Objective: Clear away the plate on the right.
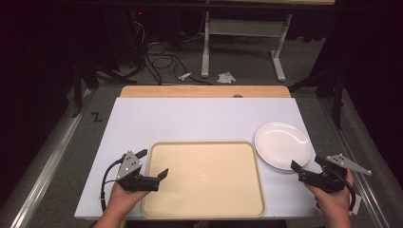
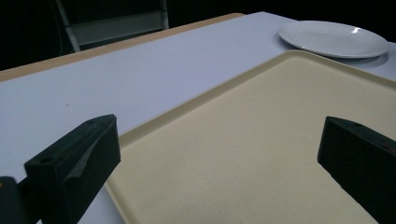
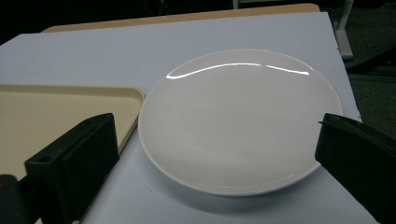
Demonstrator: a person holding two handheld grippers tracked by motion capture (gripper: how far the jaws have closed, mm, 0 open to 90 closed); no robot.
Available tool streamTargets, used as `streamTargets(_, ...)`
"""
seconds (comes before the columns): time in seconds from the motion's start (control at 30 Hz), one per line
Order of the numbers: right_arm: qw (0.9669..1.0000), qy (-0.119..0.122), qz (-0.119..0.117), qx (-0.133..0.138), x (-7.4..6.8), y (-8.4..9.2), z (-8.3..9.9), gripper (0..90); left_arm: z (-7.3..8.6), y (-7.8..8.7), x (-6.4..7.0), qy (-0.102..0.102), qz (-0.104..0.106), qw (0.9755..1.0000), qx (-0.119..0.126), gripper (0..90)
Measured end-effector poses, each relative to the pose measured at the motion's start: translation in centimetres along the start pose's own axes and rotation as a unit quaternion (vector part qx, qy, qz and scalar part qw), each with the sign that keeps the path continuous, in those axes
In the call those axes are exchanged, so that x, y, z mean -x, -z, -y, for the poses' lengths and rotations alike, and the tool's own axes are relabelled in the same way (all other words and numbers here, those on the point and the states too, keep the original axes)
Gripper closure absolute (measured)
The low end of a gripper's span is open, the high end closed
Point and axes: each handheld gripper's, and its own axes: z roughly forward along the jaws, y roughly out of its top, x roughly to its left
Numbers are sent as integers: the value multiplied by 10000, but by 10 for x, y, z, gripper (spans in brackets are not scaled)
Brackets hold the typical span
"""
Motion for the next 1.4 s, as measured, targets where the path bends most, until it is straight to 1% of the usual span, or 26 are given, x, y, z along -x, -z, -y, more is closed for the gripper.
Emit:
streamTargets(0.03,10000,0,0,0,0,0,0,4,0,-1,0,-2,9,10000,11,1)
streamTargets(0.13,9999,-121,4,-121,2,-1,2,4,0,-2,0,-11,47,10000,8,1)
streamTargets(0.2,9995,-244,-22,-189,4,-2,2,5,-1,-2,0,-16,56,10000,0,1)
streamTargets(0.23,9992,-336,-55,-189,4,-3,3,5,-1,-1,1,-11,56,10000,24,1)
streamTargets(0.27,9985,-488,-113,-219,5,-4,3,7,-1,0,1,-16,58,10000,39,1)
streamTargets(0.3,9985,-488,-113,-219,5,-4,3,7,-1,1,1,-15,59,10000,49,1)
streamTargets(0.33,9974,-646,-188,-246,5,-4,4,8,-2,2,2,3,63,9999,90,1)
streamTargets(0.4,9971,-690,-206,-247,6,-4,5,8,-2,3,2,-4,64,9999,98,1)
streamTargets(0.43,9955,-863,-297,-246,8,-4,6,12,-2,3,2,-5,67,9999,96,1)
streamTargets(0.5,9951,-900,-313,-247,10,-4,6,13,-2,2,2,-11,80,9999,82,1)
streamTargets(0.6,9913,-1217,-430,-258,14,-5,8,30,-2,1,2,-20,93,9999,55,1)
streamTargets(0.67,9891,-1358,-506,-270,18,-6,10,50,-2,1,2,-25,110,9999,53,1)
streamTargets(0.77,9850,-1599,-552,-328,22,-8,13,61,-2,1,2,-38,132,9999,54,1)
streamTargets(0.8,9817,-1775,-587,-370,23,-8,14,67,-2,1,2,-48,142,9999,67,1)
streamTargets(0.83,9817,-1775,-587,-370,23,-8,14,67,-2,1,2,-55,153,9998,77,1)
streamTargets(0.93,9776,-1967,-618,-425,26,-11,15,72,-3,1,2,-69,170,9998,80,2)
streamTargets(0.97,9748,-2100,-592,-455,28,-13,17,86,-2,0,2,-72,169,9998,59,2)
streamTargets(1.0,9748,-2100,-592,-455,28,-13,17,86,-2,1,1,-80,162,9998,51,2)
streamTargets(1.03,9705,-2278,-601,-506,29,-14,18,92,-2,1,2,-79,163,9998,44,2)
streamTargets(1.07,9705,-2278,-601,-506,29,-14,18,92,-2,1,2,-72,159,9998,61,2)
streamTargets(1.1,9691,-2338,-616,-493,30,-14,19,99,-2,2,3,-92,154,9998,57,2)
streamTargets(1.13,9658,-2461,-633,-517,31,-15,19,106,-2,4,3,-103,159,9998,51,2)
streamTargets(1.2,9623,-2592,-639,-517,32,-15,20,120,-2,5,4,-121,153,9998,60,2)
streamTargets(1.23,9596,-2685,-645,-545,33,-15,20,128,-2,7,4,-123,150,9998,55,2)
streamTargets(1.37,9534,-2893,-602,-604,34,-18,21,157,0,9,4,-115,130,9998,62,2)
streamTargets(1.4,9524,-2927,-578,-631,35,-20,21,159,0,10,4,-122,121,9998,47,2)
